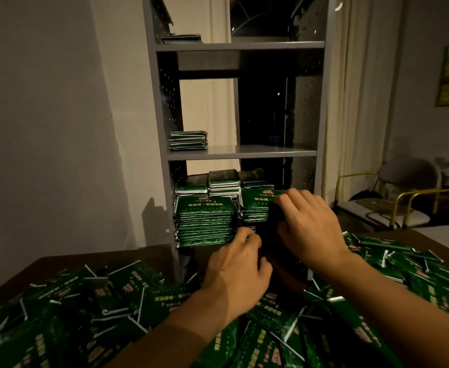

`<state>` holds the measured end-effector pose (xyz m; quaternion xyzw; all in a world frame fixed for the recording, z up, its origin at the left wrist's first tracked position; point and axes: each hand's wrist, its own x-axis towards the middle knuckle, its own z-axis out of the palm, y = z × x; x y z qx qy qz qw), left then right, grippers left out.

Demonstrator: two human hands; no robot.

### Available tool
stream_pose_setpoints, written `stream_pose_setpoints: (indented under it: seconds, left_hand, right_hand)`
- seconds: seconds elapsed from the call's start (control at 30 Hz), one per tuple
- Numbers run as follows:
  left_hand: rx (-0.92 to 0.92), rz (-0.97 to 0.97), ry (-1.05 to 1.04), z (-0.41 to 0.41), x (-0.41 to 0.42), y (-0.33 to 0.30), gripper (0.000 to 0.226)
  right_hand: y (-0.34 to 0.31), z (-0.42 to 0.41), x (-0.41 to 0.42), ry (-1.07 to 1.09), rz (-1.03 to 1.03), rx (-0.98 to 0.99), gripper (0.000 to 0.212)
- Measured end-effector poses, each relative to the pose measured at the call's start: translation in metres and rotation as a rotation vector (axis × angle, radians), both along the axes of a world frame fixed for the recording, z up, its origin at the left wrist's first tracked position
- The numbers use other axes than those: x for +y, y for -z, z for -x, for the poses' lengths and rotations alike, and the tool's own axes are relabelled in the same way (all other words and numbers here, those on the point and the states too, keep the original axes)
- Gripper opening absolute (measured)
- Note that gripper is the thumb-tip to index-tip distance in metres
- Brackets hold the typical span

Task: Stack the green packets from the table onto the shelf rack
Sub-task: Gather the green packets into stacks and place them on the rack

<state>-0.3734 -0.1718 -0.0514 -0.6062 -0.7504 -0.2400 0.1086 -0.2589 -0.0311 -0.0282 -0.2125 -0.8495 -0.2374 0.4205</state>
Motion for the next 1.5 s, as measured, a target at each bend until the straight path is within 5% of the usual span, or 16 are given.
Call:
stream_pose_setpoints:
  seconds: [0.53,0.83,1.27,1.5]
  left_hand:
    - [0.383,-0.172,0.061,0.015,0.037,0.000,0.033]
    - [0.342,-0.169,-0.003,0.013,0.045,-0.008,0.024]
    - [0.164,-0.089,-0.139,0.004,0.041,-0.039,0.037]
    - [0.141,-0.027,-0.069,-0.015,0.001,-0.034,0.011]
  right_hand:
    - [-0.006,0.006,0.008,-0.064,0.206,-0.100,0.050]
    - [0.002,0.001,0.007,-0.076,0.200,-0.139,0.016]
    - [-0.023,0.000,-0.002,-0.098,0.456,-0.215,0.016]
    - [-0.022,-0.021,-0.030,-0.101,0.549,-0.235,0.018]
